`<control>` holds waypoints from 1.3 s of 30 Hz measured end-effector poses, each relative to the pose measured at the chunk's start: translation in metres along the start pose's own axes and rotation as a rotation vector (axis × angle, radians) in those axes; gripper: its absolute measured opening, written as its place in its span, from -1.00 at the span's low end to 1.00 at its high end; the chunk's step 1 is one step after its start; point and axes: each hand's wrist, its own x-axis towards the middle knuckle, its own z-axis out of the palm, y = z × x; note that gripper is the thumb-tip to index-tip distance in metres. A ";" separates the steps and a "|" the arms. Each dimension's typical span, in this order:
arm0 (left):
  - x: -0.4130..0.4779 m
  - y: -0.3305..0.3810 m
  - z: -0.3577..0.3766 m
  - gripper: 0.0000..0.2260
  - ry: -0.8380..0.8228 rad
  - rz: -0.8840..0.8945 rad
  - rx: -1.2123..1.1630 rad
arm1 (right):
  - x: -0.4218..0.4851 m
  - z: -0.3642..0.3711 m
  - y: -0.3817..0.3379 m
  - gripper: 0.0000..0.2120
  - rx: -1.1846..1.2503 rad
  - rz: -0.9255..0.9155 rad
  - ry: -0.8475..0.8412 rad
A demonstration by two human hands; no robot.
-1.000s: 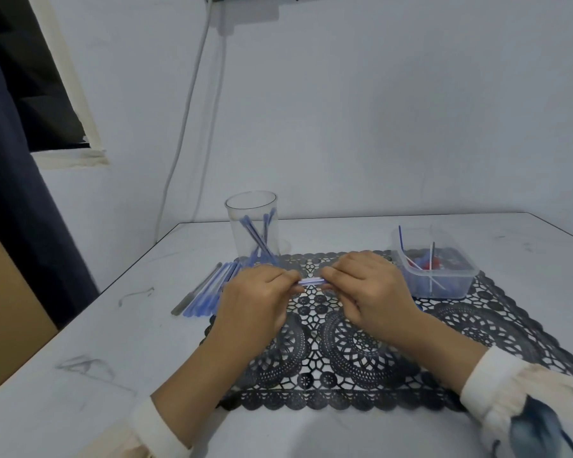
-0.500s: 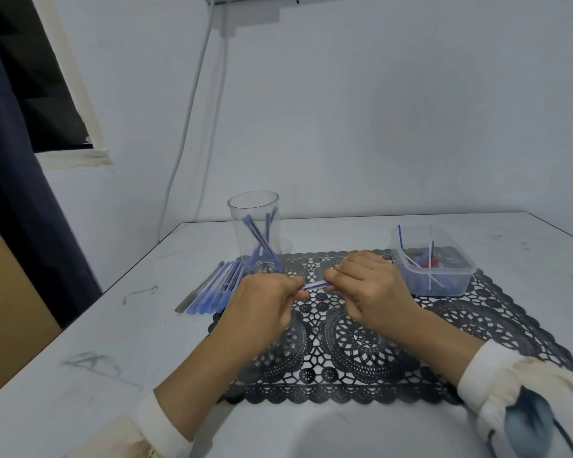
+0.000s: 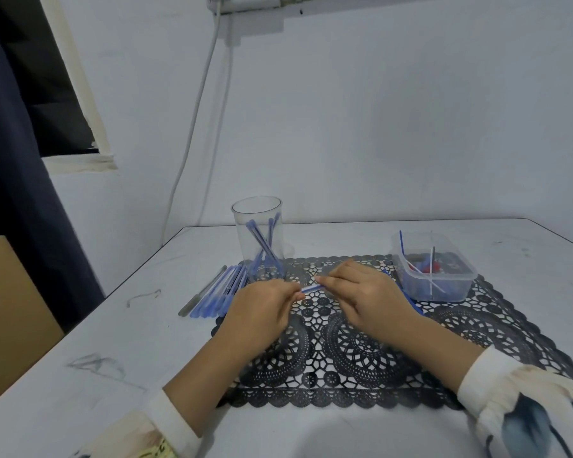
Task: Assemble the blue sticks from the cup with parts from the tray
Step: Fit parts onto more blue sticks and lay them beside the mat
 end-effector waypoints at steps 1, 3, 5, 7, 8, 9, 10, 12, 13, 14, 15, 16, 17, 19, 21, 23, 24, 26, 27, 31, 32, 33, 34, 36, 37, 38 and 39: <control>0.000 0.000 0.000 -0.74 0.010 0.019 0.000 | 0.000 -0.001 -0.001 -0.73 0.001 0.001 0.021; -0.001 0.001 0.000 -0.76 0.005 0.044 -0.002 | 0.000 -0.003 -0.003 -0.77 0.002 0.005 0.062; -0.001 0.003 -0.001 -0.77 -0.039 0.056 -0.021 | 0.000 -0.002 -0.005 -0.73 -0.004 0.014 0.085; -0.001 0.004 -0.001 -0.74 -0.089 0.078 -0.054 | 0.000 -0.002 -0.006 -0.70 -0.011 0.024 0.092; -0.001 0.004 -0.001 -0.73 -0.111 0.089 -0.057 | 0.001 -0.001 -0.007 -0.70 -0.009 0.029 0.086; -0.001 0.004 -0.001 -0.74 -0.127 0.095 -0.053 | 0.001 -0.001 -0.007 -0.71 -0.007 0.039 0.071; -0.001 0.004 0.000 -0.75 -0.134 0.099 -0.048 | 0.001 -0.001 -0.008 -0.72 -0.004 0.047 0.053; -0.001 0.003 -0.001 -0.76 -0.121 0.105 -0.038 | 0.000 -0.001 -0.008 -0.73 0.008 0.073 0.004; -0.001 0.002 -0.001 -0.75 -0.108 0.106 -0.028 | 0.001 -0.001 -0.008 -0.75 0.016 0.092 -0.022; 0.000 0.002 0.000 -0.75 -0.102 0.099 -0.016 | 0.000 0.000 -0.008 -0.75 0.020 0.105 -0.042; 0.000 0.001 0.000 -0.74 -0.103 0.084 -0.001 | 0.001 0.001 -0.009 -0.73 0.020 0.116 -0.061; 0.000 0.001 0.000 -0.72 -0.098 0.069 0.011 | 0.001 0.002 -0.009 -0.72 0.019 0.121 -0.074; 0.000 -0.001 0.000 -0.68 -0.087 0.057 0.018 | 0.001 0.003 -0.009 -0.75 0.015 0.126 -0.087; 0.000 -0.003 0.001 -0.63 -0.056 0.040 0.025 | 0.000 0.004 -0.010 -0.78 0.009 0.117 -0.095; 0.001 -0.004 0.000 -0.68 -0.045 0.017 0.046 | 0.000 0.004 -0.010 -0.74 -0.004 0.101 -0.093; 0.001 -0.006 0.000 -0.74 -0.051 0.002 0.057 | 0.001 0.003 -0.012 -0.70 -0.004 0.090 -0.087; 0.001 -0.006 0.000 -0.75 -0.053 -0.001 0.060 | 0.001 0.003 -0.012 -0.68 0.004 0.083 -0.076; 0.001 -0.007 -0.001 -0.77 -0.058 -0.007 0.060 | 0.002 0.002 -0.012 -0.68 0.026 0.072 -0.046; 0.000 -0.006 -0.001 -0.76 -0.062 -0.017 0.053 | 0.002 0.001 -0.012 -0.69 0.035 0.064 -0.032; -0.001 -0.006 -0.002 -0.76 -0.079 -0.067 -0.033 | 0.001 0.000 -0.010 -0.74 0.032 0.004 0.028; -0.001 -0.006 -0.003 -0.75 -0.082 -0.071 -0.054 | 0.000 0.000 -0.010 -0.75 0.026 -0.011 0.040; -0.001 -0.007 -0.003 -0.73 -0.086 -0.074 -0.076 | 0.000 0.001 -0.010 -0.76 0.023 -0.020 0.046; -0.001 -0.008 -0.003 -0.71 -0.092 -0.077 -0.093 | -0.001 0.002 -0.009 -0.76 0.021 -0.027 0.056; 0.000 -0.010 -0.002 -0.71 -0.101 -0.084 -0.105 | -0.002 0.003 -0.007 -0.76 0.031 -0.027 0.069; 0.000 -0.011 -0.002 -0.71 -0.099 -0.087 -0.102 | -0.002 0.003 -0.007 -0.76 0.040 -0.020 0.071; 0.000 -0.011 -0.002 -0.71 -0.096 -0.086 -0.095 | -0.002 0.003 -0.006 -0.76 0.047 -0.014 0.073; 0.000 -0.011 -0.003 -0.71 -0.092 -0.085 -0.086 | -0.002 0.003 -0.006 -0.76 0.052 -0.007 0.071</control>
